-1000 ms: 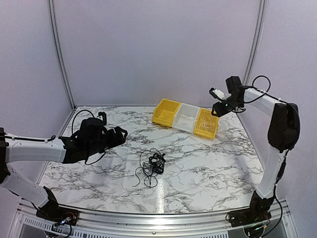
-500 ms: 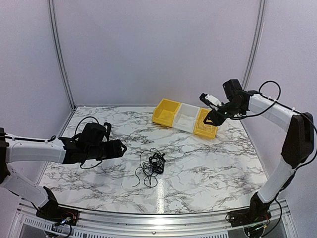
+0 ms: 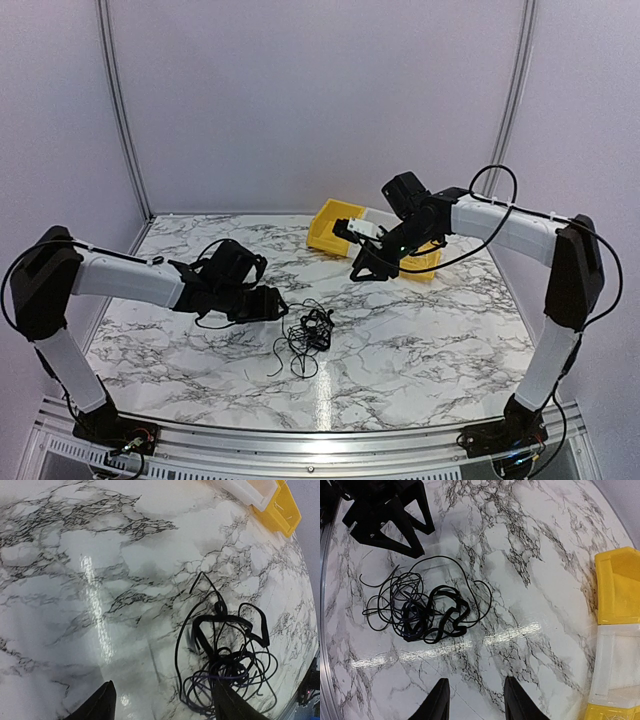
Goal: Untangle the cables
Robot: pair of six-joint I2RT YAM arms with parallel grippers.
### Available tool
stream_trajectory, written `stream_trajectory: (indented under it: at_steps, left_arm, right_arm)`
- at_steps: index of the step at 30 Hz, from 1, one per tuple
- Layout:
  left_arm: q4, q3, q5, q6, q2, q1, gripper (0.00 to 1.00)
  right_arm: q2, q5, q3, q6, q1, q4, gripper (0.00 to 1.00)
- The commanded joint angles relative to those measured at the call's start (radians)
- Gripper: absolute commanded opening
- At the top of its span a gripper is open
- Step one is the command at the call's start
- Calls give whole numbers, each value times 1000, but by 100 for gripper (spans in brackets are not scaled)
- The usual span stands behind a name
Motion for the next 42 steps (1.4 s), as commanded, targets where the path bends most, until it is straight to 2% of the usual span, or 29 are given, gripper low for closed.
stream_trajectory:
  at_steps: [1, 3, 8, 12, 15, 18, 22, 26, 31, 38, 42]
  left_arm:
    - [-29, 110, 33, -48, 113, -1, 64]
    - [-29, 151, 50, -61, 176, -1, 59]
    - [-77, 256, 78, -51, 267, -1, 38]
    - [-80, 282, 95, -17, 261, -1, 14]
    - [-74, 287, 90, 23, 210, -3, 5]
    - [-41, 283, 112, 102, 124, -12, 2]
    - [31, 273, 153, 186, 9, -28, 0]
    - [30, 281, 204, 200, -50, -31, 0]
    - [29, 304, 224, 191, -80, -40, 0]
    - [26, 351, 246, 184, -83, -61, 0]
    - [16, 364, 251, 184, -93, -69, 0]
  right_arm:
    - [5, -15, 36, 9, 14, 8, 38]
    - [-5, -15, 19, 9, 19, 14, 38]
    - [-38, -3, -11, 6, 22, 20, 38]
    - [-59, 4, -23, -6, 22, 19, 38]
    - [-66, -2, -12, -16, 22, 12, 38]
    - [-63, -39, 38, -28, 21, -12, 38]
    - [-75, -118, 122, -39, 22, -9, 45]
    - [-35, -135, 188, -36, 31, -9, 57]
    - [-27, -191, 178, -39, 49, 61, 64]
    - [20, -208, 180, -34, 108, 70, 66]
    - [44, -181, 161, 19, 121, 130, 67]
